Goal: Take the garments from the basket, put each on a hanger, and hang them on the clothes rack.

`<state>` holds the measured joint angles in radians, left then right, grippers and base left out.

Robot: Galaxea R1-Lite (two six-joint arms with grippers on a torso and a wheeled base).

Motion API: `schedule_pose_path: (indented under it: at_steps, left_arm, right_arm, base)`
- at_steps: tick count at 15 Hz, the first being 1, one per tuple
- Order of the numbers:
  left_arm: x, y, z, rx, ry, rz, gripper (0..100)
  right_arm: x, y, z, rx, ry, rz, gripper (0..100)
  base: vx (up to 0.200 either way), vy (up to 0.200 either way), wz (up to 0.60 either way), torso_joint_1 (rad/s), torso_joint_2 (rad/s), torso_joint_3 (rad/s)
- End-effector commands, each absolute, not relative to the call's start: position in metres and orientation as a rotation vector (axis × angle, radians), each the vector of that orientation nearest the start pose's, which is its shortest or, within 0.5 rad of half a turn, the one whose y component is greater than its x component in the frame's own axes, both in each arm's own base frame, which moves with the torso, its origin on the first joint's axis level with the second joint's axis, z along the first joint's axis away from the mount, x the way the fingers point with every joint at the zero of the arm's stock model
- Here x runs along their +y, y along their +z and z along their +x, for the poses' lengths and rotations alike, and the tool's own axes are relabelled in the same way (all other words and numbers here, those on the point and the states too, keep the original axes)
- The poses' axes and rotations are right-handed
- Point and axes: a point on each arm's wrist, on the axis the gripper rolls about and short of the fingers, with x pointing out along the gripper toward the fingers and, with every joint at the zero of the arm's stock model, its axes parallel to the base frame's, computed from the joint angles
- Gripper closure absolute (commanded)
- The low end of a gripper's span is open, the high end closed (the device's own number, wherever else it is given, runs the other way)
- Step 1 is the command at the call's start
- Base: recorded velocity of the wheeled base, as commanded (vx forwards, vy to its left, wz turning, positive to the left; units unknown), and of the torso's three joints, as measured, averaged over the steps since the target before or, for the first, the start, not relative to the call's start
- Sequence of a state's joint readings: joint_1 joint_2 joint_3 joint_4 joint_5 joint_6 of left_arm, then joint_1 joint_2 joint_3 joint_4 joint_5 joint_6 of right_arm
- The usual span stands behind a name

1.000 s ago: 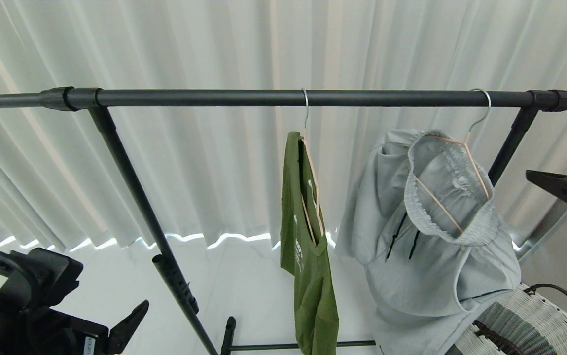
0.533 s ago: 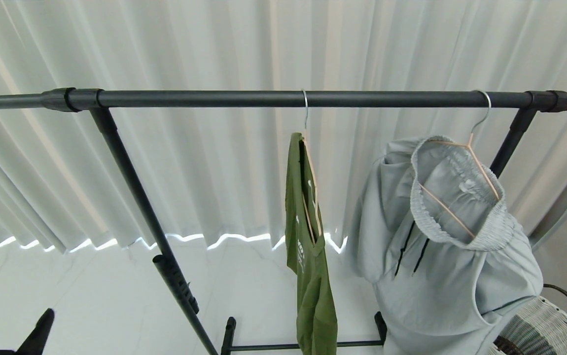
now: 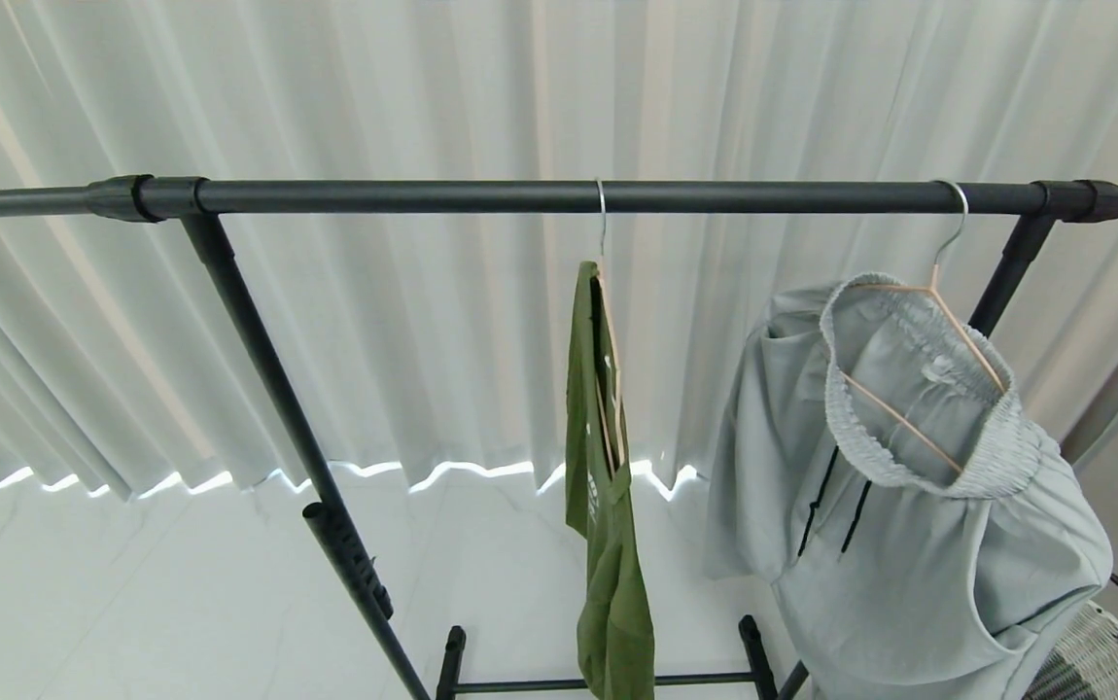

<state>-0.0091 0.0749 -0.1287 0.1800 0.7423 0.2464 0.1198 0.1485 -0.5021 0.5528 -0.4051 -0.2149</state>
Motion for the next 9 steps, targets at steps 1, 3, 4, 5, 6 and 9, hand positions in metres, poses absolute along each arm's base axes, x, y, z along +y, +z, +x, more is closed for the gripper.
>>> schedule_pose_path:
  at_steps: [1, 3, 4, 5, 6, 9]
  left_arm:
    - [0.015, 0.086, -0.038, 0.141, 0.746, 0.219, 0]
    - [0.015, 0.087, -0.038, 0.138, 0.751, 0.214, 0]
    - [0.015, 0.087, -0.038, 0.138, 0.752, 0.213, 0]
    - [0.015, 0.086, -0.038, 0.121, 0.756, 0.167, 0]
    - [0.015, 0.085, -0.037, 0.122, 0.751, 0.165, 0]
    - [0.011, 0.084, -0.033, 0.089, 0.515, 0.152, 0]
  right_arm:
    - [-0.015, 0.127, -0.046, 0.199, -0.269, -0.254, 0]
    - [-0.014, 0.100, -0.027, 0.167, -0.358, -0.239, 0]
    - [-0.014, 0.087, -0.022, 0.166, -0.375, -0.237, 0]
    - [-0.013, 0.089, -0.016, 0.023, -0.385, -0.189, 0]
    - [-0.013, 0.087, -0.016, 0.047, -0.389, -0.187, 0]
    - [-0.013, 0.087, -0.016, 0.029, -0.390, -0.103, 0]
  base:
    - [0.000, 0.000, 0.00, 0.000, 0.00, 0.000]
    - [0.000, 0.000, 0.00, 0.000, 0.00, 0.000]
    - [0.000, 0.000, 0.00, 0.000, 0.00, 0.000]
    - [0.000, 0.000, 0.00, 0.000, 0.00, 0.000]
    - [0.000, 0.000, 0.00, 0.000, 0.00, 0.000]
    - [0.000, 0.000, 0.00, 0.000, 0.00, 0.000]
